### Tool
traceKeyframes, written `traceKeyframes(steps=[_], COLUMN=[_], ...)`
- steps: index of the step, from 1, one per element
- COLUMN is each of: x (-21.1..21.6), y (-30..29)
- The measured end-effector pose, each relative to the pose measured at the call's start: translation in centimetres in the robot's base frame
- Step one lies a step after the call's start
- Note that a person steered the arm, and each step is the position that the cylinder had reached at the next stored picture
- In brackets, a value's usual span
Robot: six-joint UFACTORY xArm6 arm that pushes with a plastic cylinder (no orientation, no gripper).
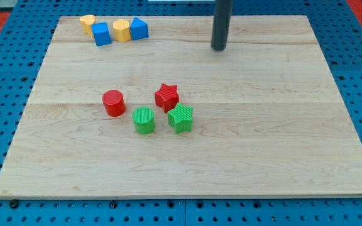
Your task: Move the green star diagonal to the bottom right of the red star
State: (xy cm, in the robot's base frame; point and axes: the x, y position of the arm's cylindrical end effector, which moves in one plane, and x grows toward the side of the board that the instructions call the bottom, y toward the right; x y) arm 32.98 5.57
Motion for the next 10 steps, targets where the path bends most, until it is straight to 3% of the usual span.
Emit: traceKeyframes(steps=[1, 2, 3, 4, 5, 6, 8, 9, 10], x=[5.4, 8.0, 12.0, 14.8, 18.6, 18.7, 22.9, 23.0, 28.7], y=[-9.2, -13.3, -11.8, -3.0, -0.3, -3.5, 12.1, 2.0, 2.2])
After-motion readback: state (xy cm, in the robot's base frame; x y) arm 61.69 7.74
